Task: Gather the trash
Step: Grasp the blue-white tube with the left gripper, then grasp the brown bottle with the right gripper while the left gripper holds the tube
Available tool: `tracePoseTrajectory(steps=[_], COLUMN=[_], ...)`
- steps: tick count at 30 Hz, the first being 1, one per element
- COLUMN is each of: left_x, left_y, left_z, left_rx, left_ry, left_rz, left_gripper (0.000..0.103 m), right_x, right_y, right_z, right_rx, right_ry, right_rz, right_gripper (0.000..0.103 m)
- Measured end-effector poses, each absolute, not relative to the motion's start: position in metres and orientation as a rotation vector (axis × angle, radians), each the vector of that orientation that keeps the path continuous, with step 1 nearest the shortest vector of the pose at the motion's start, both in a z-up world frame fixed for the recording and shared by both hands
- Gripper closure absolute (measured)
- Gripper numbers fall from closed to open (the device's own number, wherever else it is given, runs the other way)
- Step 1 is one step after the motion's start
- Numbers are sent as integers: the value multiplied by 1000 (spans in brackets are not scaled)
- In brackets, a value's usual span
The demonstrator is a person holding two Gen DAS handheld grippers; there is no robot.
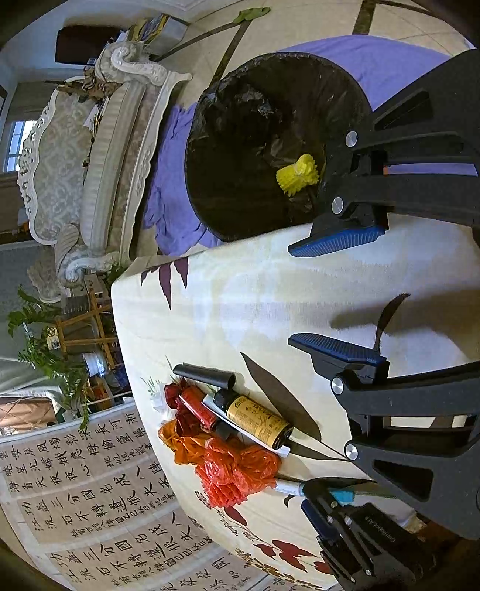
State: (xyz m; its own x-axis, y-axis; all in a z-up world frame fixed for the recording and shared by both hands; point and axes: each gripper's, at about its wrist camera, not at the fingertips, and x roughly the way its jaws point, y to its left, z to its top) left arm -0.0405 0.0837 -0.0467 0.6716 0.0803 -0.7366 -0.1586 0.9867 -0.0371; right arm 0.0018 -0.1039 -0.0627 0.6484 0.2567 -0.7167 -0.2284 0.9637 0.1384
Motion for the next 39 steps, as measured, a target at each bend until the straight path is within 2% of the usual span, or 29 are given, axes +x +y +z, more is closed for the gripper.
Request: tracePoseTrajectory(steps=[27,30,31,39], left_x=[-44,-45,-45,-46], left_y=[160,164,163,165], left_z=[-46,-47,-47,-49], left_rx=[-156,-159,-156,-163], left_ry=[799,795,791,771], left_rz=[248,248,249,249], left_gripper=[82,82,82,82], right_x=[23,27,27,23], right_y=[-12,-5,-4,-15], right_z=[-50,-57,-59,-64], right_rx=[-65,-82,-86,-80], right_ry=[810,832,838,829], right_rz=[419,419,415,401], right_gripper=[61,68,75,79])
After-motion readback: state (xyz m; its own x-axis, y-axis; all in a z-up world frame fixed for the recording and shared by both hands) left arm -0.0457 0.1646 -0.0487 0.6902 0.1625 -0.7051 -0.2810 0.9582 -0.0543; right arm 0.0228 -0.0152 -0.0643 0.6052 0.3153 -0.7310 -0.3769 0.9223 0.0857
